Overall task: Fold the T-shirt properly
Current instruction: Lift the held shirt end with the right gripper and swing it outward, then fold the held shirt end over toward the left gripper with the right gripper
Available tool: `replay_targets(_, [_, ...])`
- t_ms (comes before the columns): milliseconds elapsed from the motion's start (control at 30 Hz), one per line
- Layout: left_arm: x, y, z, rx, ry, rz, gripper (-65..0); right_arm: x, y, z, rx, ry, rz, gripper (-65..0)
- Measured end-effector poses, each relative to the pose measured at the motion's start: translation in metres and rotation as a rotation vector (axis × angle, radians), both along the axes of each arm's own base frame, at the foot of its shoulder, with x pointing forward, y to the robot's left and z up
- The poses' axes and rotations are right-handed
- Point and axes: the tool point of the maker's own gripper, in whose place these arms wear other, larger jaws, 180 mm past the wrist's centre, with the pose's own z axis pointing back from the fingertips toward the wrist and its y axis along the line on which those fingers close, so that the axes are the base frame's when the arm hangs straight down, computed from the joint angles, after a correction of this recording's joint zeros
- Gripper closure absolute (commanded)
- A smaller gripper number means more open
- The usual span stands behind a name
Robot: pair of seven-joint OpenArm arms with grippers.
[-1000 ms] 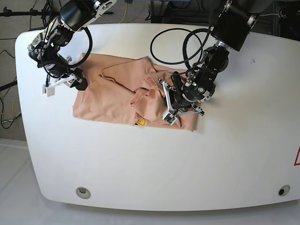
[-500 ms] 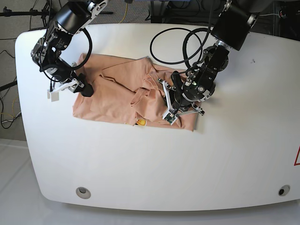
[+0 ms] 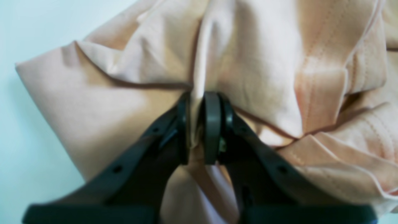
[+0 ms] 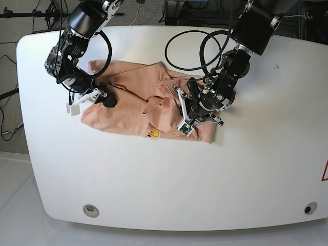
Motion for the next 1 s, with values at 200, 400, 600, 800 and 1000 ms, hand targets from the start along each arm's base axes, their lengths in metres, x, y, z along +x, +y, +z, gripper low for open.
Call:
replay_targets(200, [0.0,0.0,0.0,0.0,0.0,0.0,-4.9,-0.004,0.001,-0.006,-0.002,0.028,0.0,0.0])
replay_targets(400, [0.0,0.0,0.0,0.0,0.0,0.0,-4.9,-0.004,-0.001,-0.004,-0.005,0.037,-0.013,0.0])
replay_targets(600, [-0.001,0.0,0.0,-0.001,0.001,0.0,-4.9,-0.002,-0.01,0.008,-0.055,0.039,-0.028,0.0])
replay_targets(800, [-0.002,-0.008,0.001,-0.017,0.004,-0.003,-4.9,0.007,-0.012,0.027,-0.087,0.004,-0.032,0.0])
replay_targets(1000, [-0.002,-0.015,0.002,-0.016,0.009,-0.002,-4.9,0.014,0.002,0.038,-0.113,-0.018,0.013,0.0])
